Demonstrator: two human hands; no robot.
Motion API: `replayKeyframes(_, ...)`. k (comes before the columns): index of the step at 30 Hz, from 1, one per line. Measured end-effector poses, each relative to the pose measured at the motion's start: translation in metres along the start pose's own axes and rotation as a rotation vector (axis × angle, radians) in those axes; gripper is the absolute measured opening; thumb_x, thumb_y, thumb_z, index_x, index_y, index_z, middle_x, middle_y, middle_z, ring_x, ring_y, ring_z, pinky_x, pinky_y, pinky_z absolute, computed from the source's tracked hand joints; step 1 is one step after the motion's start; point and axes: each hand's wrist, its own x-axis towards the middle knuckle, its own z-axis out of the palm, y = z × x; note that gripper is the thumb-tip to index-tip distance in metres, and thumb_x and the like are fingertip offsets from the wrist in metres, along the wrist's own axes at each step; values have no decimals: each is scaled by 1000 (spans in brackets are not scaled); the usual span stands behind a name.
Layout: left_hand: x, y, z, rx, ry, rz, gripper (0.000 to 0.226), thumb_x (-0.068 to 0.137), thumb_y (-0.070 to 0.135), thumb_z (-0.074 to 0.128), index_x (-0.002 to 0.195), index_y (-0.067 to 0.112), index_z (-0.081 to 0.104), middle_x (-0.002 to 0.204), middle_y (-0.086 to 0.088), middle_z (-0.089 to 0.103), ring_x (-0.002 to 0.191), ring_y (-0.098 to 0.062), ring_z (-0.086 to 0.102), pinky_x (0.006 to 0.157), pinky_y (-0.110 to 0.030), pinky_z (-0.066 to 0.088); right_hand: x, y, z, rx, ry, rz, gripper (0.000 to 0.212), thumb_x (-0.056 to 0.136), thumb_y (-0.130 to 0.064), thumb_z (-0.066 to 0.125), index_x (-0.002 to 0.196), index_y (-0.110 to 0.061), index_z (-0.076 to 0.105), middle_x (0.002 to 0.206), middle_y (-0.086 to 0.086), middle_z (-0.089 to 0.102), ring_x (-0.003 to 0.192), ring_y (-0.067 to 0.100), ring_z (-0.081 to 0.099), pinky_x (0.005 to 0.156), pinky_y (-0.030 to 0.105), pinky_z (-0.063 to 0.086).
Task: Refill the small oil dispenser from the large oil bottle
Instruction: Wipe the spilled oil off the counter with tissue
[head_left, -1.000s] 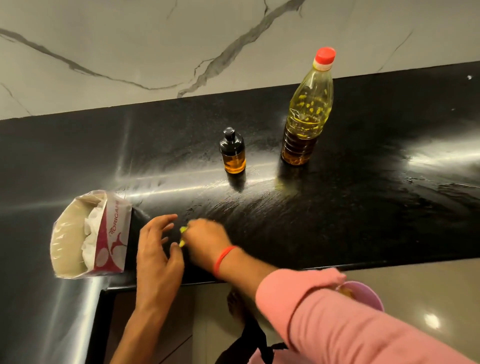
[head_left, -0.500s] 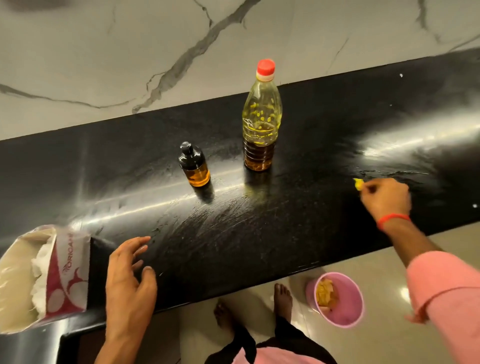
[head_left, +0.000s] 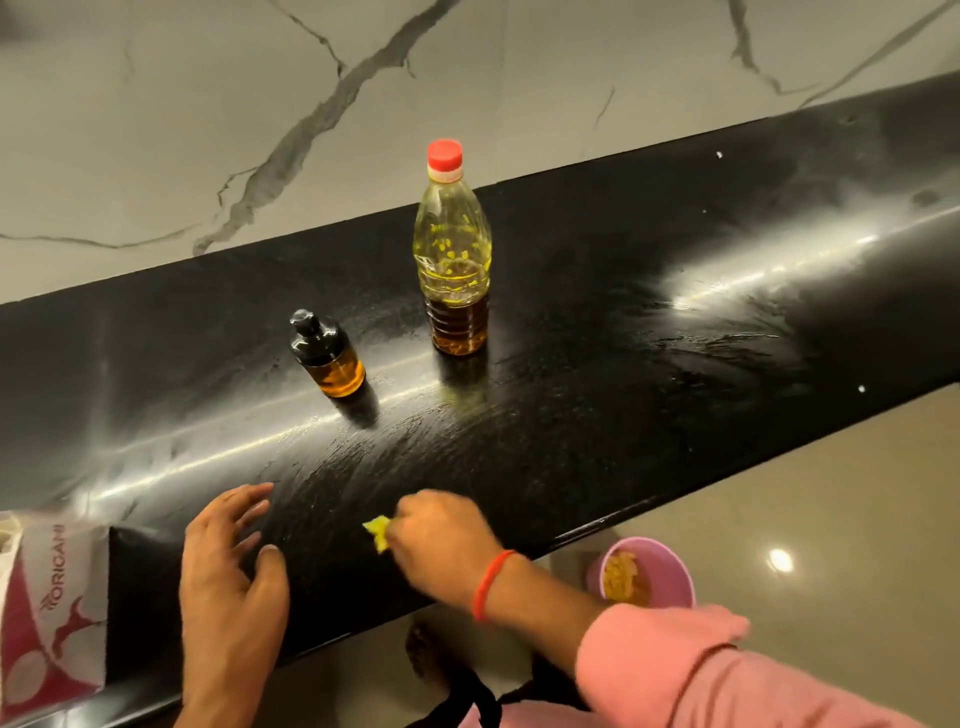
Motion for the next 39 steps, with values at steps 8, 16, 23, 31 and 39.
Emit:
replayKeyframes(8, -11, -2, -1, 43, -22, -15, 90, 82, -25, 54, 119, 58, 54, 135, -3, 54, 126, -17, 59, 103, -31, 53, -80, 208, -89, -82, 389, 946, 14, 87, -20, 67, 88, -14, 79, 89, 15, 74, 85, 41, 69, 71, 41, 54)
replayKeyframes(16, -6, 22, 33, 4, -91, -6, 90, 82, -25, 53, 115, 59, 55, 134, -1, 53, 125, -16, 59, 104, -40, 50, -55, 43, -10, 91, 127, 334, 18, 92, -22, 58, 83, -14, 72, 84, 8, 65, 79, 31, 65, 62, 41, 54)
replayKeyframes(23, 9, 24, 37, 14, -79, 10, 91, 80, -26, 53, 116, 58, 57, 134, -1, 56, 122, -12, 61, 101, -31, 48, -85, 172, -59, -103, 216, 612, 28, 98, -30, 52, 94, -13, 74, 99, 9, 68, 96, 33, 65, 77, 42, 52)
replayKeyframes(31, -1, 23, 30, 31, -31, -54, 94, 79, -28, 54, 113, 60, 57, 135, -5, 54, 115, -1, 60, 101, -12, 44, -84, 270, -113, 50, 469, 1172, 17, 84, -16, 67, 94, -17, 81, 93, 21, 75, 90, 45, 70, 80, 43, 58)
replayKeyframes(39, -9, 40, 29, 10, 0, -6, 94, 80, -28, 53, 115, 59, 56, 134, -6, 55, 116, -5, 60, 101, -27, 49, 42, 65, -37, 44, 119, 397, 17, 91, -20, 60, 98, -10, 73, 99, 12, 68, 92, 36, 68, 73, 40, 56)
